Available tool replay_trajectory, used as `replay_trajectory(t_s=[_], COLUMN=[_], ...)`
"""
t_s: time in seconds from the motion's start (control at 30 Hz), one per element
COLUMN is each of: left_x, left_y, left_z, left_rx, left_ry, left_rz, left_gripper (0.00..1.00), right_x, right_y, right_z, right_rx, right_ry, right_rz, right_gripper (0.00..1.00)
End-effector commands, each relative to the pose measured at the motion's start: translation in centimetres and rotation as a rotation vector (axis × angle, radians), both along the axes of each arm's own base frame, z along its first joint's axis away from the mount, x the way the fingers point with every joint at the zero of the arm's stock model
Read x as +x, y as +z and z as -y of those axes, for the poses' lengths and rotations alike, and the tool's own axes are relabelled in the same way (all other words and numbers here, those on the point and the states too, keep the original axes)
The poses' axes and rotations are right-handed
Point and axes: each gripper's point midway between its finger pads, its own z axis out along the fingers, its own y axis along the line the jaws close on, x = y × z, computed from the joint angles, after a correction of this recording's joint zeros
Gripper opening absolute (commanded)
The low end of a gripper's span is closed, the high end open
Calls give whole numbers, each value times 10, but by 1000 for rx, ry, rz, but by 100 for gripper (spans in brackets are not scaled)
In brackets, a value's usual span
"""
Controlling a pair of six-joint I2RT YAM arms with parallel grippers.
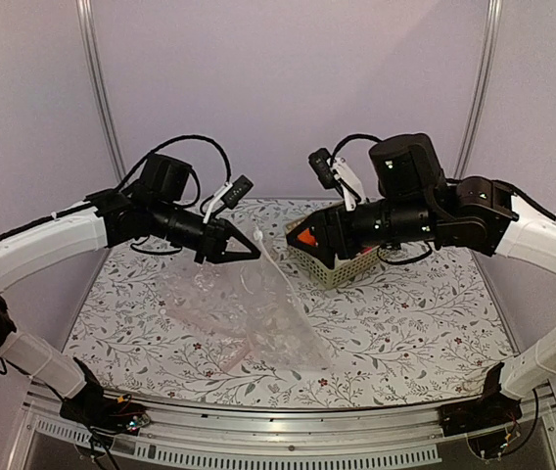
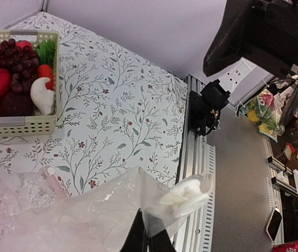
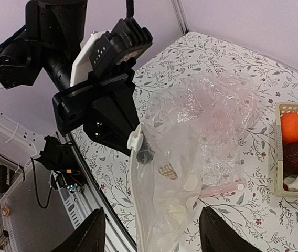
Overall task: Place the food in the zip-top bag and seal the zipper
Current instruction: Pass from the right arm to the left, then hold the zipper from the zipper food storage bag.
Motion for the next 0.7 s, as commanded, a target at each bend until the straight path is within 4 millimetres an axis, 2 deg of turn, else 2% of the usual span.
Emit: replay_trajectory(t_s=[0.0, 0.2, 0.4, 0.67], left_x=[-13, -13, -11, -10], left_y=[-9, -17, -20, -19], left_z=[3, 2, 3, 4], left_rx=[-17, -2, 1, -3], left_ry=[-56, -48, -37, -29], left_rz=[-5, -19, -30, -32], left_gripper=[0, 0, 0, 0], right_x=[8, 16, 15, 19], right_y=[-7, -23, -34, -34], right_z=[-22, -52, -72, -75], right_rx=[-60, -43, -35, -30], right_ry=[-26, -38, -65, -120], right_rz=[33, -7, -35, -35], right_gripper=[58, 47, 43, 40])
